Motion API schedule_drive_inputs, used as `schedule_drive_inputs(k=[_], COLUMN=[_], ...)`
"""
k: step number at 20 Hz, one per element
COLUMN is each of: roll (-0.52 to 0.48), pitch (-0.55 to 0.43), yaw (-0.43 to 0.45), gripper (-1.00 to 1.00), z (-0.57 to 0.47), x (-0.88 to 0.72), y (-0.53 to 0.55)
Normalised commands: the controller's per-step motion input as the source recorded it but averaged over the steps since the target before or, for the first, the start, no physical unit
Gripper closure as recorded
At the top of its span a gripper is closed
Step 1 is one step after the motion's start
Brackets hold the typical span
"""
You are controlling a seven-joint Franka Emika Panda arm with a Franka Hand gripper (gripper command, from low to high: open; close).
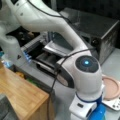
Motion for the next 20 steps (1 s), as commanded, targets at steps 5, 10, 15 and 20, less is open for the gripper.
schedule_drive_inputs(k=[5,10,15,20], roll=[0.052,0.050,0.062,0.042], pitch=[0.053,0.012,-0.006,-0.022], yaw=[0.048,0.005,-0.072,-0.153], gripper=[1.00,1.00,1.00,1.00], z=[0.14,0.10,0.08,0.03], x=[-0.14,-0.12,-0.13,-0.10], y=[0.01,0.23,0.36,0.39])
